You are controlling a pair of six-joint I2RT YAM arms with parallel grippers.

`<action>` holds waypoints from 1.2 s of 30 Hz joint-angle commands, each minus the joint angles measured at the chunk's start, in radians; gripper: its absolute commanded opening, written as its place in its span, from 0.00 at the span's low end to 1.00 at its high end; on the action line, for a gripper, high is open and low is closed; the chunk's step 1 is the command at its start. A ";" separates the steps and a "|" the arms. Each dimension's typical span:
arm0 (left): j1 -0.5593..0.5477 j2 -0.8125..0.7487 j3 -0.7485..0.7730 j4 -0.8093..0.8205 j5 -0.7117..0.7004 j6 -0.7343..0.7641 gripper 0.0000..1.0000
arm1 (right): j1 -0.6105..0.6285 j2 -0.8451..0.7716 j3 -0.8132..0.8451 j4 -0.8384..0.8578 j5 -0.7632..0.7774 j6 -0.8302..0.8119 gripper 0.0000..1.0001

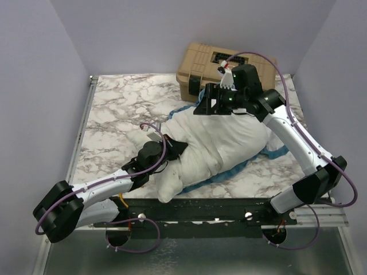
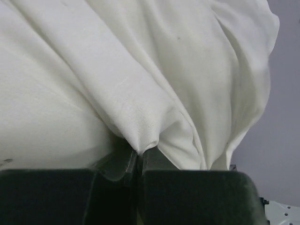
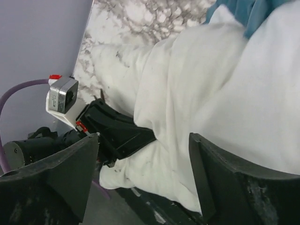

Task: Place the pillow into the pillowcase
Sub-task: Stuff the pillow into the pillowcase.

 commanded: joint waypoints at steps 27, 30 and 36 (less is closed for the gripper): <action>-0.008 -0.048 -0.038 -0.070 0.030 -0.047 0.00 | 0.073 0.310 0.304 -0.175 0.538 -0.258 0.01; -0.007 -0.027 -0.025 -0.069 0.050 -0.039 0.00 | 0.055 0.292 0.304 -0.154 0.332 -0.176 0.00; -0.009 0.045 0.023 -0.070 0.120 -0.027 0.00 | -0.025 0.176 0.144 0.140 -0.119 0.061 0.00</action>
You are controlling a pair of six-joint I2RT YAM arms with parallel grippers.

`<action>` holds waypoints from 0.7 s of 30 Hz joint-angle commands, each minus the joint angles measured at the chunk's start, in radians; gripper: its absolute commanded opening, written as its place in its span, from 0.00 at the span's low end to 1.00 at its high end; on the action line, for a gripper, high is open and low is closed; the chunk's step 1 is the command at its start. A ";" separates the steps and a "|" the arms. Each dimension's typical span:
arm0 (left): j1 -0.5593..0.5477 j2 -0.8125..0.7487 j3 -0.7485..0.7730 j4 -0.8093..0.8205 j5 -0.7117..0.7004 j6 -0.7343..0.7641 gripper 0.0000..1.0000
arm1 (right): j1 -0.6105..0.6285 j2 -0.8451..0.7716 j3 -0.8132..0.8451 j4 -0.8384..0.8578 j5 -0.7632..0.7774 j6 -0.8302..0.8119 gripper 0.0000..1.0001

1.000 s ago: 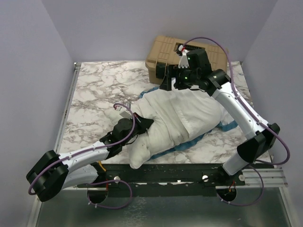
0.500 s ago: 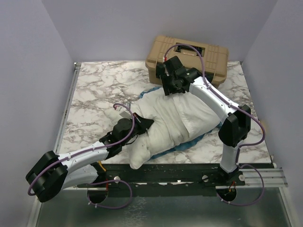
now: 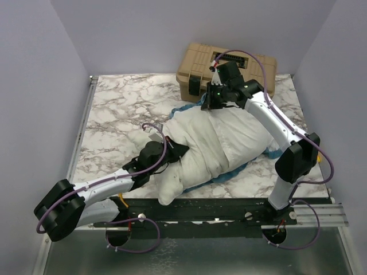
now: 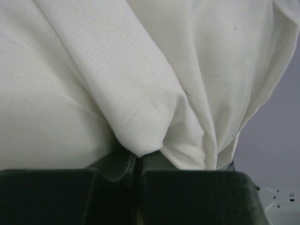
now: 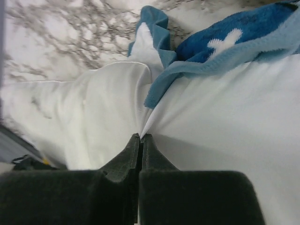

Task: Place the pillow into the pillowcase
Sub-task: Stuff the pillow into the pillowcase.

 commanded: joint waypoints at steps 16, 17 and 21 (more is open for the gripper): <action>-0.009 0.072 0.212 -0.226 -0.011 0.075 0.00 | -0.048 -0.377 -0.199 -0.171 0.236 -0.100 0.81; -0.010 0.073 0.220 -0.241 -0.021 0.071 0.00 | -0.045 -0.405 -0.241 -0.183 0.273 -0.106 0.81; -0.010 0.082 0.241 -0.272 -0.030 0.066 0.00 | -0.029 -0.496 -0.401 -0.222 0.340 -0.091 0.82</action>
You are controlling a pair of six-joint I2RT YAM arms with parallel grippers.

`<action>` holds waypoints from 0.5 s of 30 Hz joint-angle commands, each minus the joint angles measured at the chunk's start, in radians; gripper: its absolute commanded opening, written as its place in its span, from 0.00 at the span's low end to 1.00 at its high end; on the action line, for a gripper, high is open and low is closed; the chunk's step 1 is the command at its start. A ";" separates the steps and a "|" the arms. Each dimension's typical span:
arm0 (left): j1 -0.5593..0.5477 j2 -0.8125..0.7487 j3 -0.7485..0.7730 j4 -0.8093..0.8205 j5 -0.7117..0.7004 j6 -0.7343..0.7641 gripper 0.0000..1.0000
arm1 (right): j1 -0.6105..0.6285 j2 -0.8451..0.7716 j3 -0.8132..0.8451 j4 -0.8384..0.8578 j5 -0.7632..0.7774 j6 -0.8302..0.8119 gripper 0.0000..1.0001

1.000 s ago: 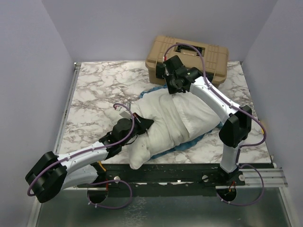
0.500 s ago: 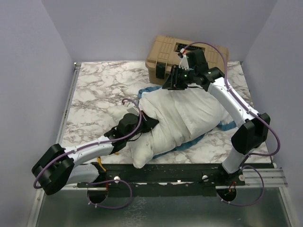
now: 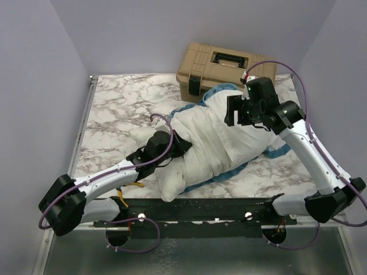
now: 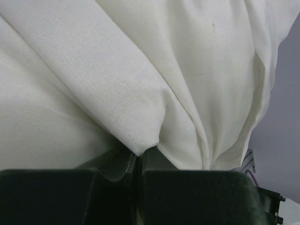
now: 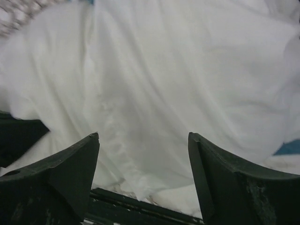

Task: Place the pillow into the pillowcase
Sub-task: Stuff the pillow into the pillowcase.

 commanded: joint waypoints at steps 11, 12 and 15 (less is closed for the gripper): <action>-0.006 0.067 0.061 -0.049 0.008 -0.039 0.00 | 0.215 -0.085 -0.298 -0.172 0.196 0.081 0.85; -0.006 0.071 0.064 -0.050 0.013 -0.041 0.00 | 0.219 -0.079 -0.307 -0.172 0.210 0.084 0.85; -0.005 0.074 0.072 -0.051 0.021 -0.042 0.00 | 0.226 -0.063 -0.335 -0.181 0.279 0.091 0.70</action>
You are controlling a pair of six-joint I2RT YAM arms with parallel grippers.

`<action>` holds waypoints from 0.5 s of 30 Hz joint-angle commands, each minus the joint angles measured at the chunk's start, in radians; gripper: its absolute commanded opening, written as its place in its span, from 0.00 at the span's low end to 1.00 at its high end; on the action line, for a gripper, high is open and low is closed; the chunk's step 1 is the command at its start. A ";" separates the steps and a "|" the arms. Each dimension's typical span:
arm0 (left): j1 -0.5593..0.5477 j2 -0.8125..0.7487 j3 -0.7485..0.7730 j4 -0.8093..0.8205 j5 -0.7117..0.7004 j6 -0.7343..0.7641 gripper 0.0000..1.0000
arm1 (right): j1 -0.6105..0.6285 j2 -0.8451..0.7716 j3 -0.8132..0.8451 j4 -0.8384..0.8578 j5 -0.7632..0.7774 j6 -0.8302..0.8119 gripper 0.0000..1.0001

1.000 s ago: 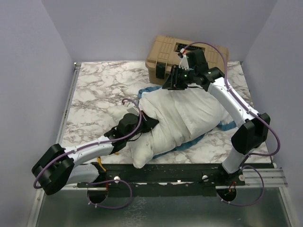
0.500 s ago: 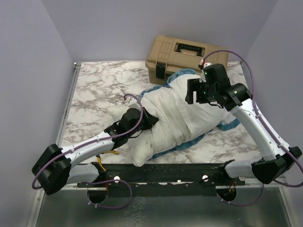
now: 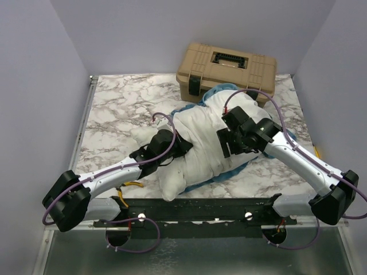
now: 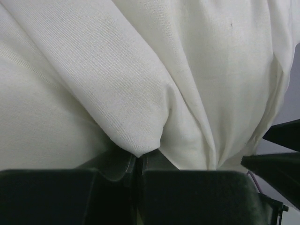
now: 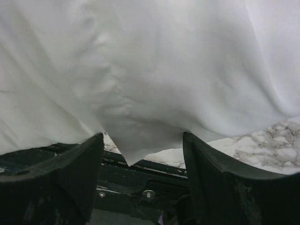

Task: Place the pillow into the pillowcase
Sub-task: Stuff the pillow into the pillowcase.

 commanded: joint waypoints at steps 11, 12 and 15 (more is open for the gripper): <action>-0.005 0.022 0.086 -0.004 0.031 0.019 0.00 | 0.009 -0.033 0.183 0.031 -0.147 0.011 0.00; -0.005 0.025 0.101 -0.004 0.036 0.028 0.00 | 0.009 -0.035 0.211 0.067 -0.243 0.020 0.00; -0.013 0.049 0.169 -0.003 0.049 0.059 0.00 | 0.008 -0.031 0.259 0.220 -0.533 0.079 0.00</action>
